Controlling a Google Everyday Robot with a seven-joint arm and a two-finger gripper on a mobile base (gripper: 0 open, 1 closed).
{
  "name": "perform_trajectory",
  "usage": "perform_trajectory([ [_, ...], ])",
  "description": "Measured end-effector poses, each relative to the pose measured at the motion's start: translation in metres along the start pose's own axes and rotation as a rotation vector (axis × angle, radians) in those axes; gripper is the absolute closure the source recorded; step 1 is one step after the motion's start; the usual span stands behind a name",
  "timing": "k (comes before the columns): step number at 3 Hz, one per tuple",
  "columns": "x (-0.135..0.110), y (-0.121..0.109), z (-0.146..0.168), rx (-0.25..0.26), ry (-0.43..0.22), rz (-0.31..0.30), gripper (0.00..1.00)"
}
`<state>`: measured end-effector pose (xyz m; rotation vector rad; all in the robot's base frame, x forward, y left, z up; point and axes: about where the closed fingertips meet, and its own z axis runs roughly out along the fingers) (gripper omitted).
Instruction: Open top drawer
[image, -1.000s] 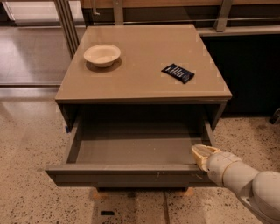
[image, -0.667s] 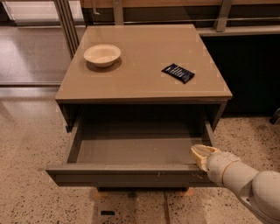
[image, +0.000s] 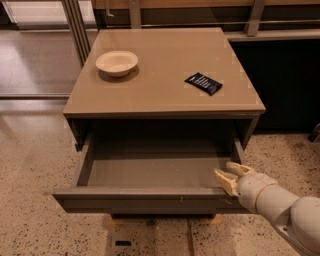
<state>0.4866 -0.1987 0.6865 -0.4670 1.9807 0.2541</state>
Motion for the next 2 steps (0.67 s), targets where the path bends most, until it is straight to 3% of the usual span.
perform_trajectory([
  [1, -0.0535, 0.0019, -0.0152, 0.031, -0.114, -0.107, 0.0],
  [2, -0.0536, 0.0019, -0.0152, 0.031, -0.114, -0.107, 0.0],
])
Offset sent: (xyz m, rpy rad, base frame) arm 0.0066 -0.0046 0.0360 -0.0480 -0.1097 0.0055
